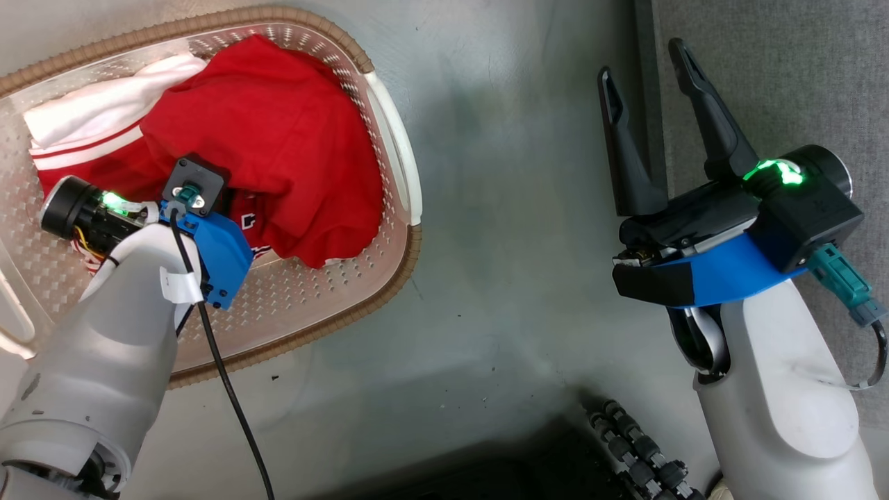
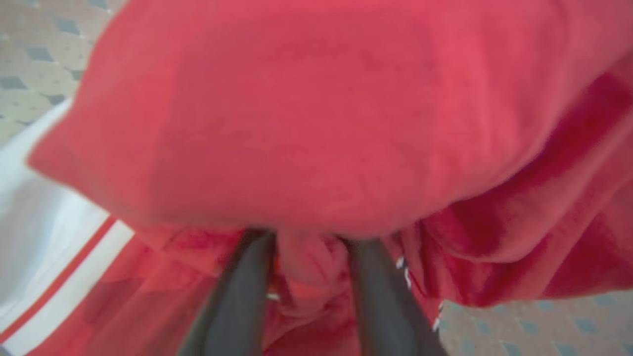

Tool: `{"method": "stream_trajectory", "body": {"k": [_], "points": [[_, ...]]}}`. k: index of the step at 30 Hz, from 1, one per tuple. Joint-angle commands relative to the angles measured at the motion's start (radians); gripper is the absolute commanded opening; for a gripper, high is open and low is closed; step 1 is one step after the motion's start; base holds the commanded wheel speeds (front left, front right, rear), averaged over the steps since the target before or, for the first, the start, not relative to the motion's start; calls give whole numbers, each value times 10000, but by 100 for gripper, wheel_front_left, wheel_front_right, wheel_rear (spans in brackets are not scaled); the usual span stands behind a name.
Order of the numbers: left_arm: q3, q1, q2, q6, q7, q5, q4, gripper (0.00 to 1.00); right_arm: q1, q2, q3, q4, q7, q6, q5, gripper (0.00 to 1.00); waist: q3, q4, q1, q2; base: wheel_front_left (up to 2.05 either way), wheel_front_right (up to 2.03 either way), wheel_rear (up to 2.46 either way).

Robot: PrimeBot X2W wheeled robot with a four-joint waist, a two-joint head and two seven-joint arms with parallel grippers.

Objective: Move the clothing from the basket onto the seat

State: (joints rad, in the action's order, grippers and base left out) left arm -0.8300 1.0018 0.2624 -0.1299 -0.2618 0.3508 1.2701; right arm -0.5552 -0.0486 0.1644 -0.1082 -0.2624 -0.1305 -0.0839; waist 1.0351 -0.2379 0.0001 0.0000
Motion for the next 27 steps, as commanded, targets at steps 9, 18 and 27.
{"method": "stream_trajectory", "body": {"k": [9, 18, 27], "points": [[-193, 93, -68, -11, -49, 165, 10, 0, -246, -32, -10, -97, -38, -4, 29, 100, -136, 139, -1, 0, 0, 0, 0], [-274, -233, -322, -11, -49, 556, -857, 0, -179, -33, -105, -359, -38, -3, 84, 100, -929, 512, -1, 0, 0, 0, 0], [-188, -989, -446, -11, -50, 800, -2297, 0, 155, -35, -267, -711, -38, -4, 239, 100, -2256, 997, -1, 0, 0, 0, 0]]}}
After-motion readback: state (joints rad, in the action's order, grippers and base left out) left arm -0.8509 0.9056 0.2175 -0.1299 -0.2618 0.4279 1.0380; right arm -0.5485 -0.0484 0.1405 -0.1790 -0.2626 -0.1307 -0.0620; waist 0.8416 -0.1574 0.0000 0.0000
